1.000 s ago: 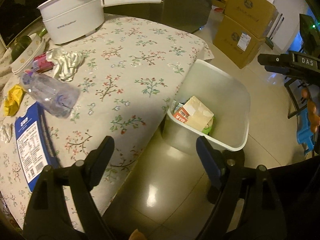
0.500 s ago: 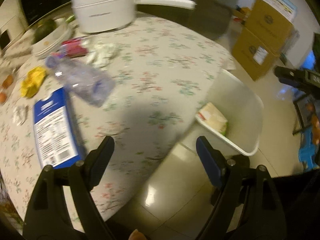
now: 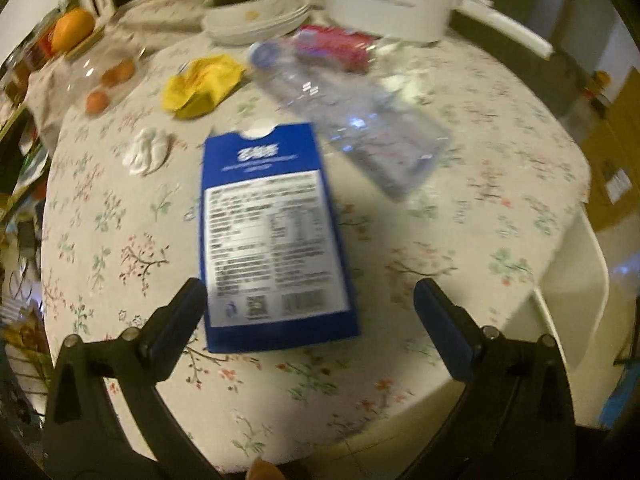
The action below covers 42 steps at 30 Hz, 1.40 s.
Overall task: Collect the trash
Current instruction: 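Grasp the blue biscuit box with the left tool while the right tool grasps the plastic bottle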
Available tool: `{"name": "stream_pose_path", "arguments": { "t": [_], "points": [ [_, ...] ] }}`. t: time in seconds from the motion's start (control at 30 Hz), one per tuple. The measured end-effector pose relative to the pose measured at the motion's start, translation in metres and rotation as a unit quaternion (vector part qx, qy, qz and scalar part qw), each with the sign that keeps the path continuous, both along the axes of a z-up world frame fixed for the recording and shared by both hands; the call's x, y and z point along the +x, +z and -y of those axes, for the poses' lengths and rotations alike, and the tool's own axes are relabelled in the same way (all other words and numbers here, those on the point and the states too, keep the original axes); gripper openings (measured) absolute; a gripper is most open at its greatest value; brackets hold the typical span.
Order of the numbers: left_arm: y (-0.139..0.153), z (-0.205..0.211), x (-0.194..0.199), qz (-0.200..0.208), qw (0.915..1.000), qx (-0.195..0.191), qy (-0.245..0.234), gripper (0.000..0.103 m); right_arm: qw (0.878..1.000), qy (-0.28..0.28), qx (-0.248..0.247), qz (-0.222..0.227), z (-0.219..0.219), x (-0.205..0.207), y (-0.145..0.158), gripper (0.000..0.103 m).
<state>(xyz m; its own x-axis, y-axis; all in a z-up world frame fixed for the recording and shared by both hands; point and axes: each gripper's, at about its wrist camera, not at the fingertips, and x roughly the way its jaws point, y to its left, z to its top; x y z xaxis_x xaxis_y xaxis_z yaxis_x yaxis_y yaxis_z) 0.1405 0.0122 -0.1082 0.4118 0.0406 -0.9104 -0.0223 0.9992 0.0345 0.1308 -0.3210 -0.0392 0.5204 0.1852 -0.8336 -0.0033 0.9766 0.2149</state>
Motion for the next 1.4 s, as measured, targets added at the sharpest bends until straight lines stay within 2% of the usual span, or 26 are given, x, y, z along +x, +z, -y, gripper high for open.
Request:
{"name": "stream_pose_path", "arguments": {
  "t": [0.23, 0.37, 0.5, 0.53, 0.57, 0.63, 0.77, 0.93, 1.17, 1.4],
  "points": [
    [-0.017, -0.014, 0.02, -0.011, 0.9989, -0.005, 0.045, 0.103, 1.0, 0.022, -0.007, -0.007, -0.028, 0.01, -0.007, 0.086],
    [-0.03, -0.022, 0.029, -0.034, 0.9976, -0.014, 0.059, 0.103, 1.0, 0.027, -0.008, -0.008, -0.039, 0.014, -0.009, 0.086],
    [-0.039, -0.035, 0.032, -0.04, 0.995, -0.038, 0.083, 0.102, 0.999, 0.031, -0.008, -0.009, -0.049, 0.018, -0.012, 0.086],
    [-0.037, -0.038, 0.032, -0.032, 0.9952, -0.04, 0.084, 0.1, 0.999, 0.032, -0.006, -0.009, -0.051, 0.02, -0.012, 0.086],
    [-0.036, -0.04, 0.032, -0.029, 0.9952, -0.045, 0.082, 0.094, 0.999, 0.033, -0.005, -0.009, -0.054, 0.021, -0.013, 0.086],
    [-0.033, -0.046, 0.032, -0.024, 0.9954, -0.05, 0.079, 0.094, 0.999, 0.036, -0.003, -0.008, -0.059, 0.024, -0.013, 0.086],
    [-0.026, -0.061, 0.027, -0.017, 0.993, -0.089, 0.077, 0.093, 0.999, 0.046, -0.002, -0.006, -0.074, 0.032, -0.013, 0.086],
    [0.0, -0.08, 0.011, 0.008, 0.9921, -0.107, 0.065, 0.093, 0.996, 0.087, 0.008, -0.009, -0.109, 0.047, -0.016, 0.086],
    [0.035, -0.115, -0.009, 0.063, 0.9901, -0.113, 0.054, 0.093, 0.986, 0.168, -0.017, -0.001, -0.174, 0.073, -0.02, 0.086],
    [0.041, -0.148, -0.018, 0.07, 0.9819, -0.157, 0.08, 0.093, 0.978, 0.204, -0.048, -0.009, -0.226, 0.105, -0.04, 0.086]
  ]
}}
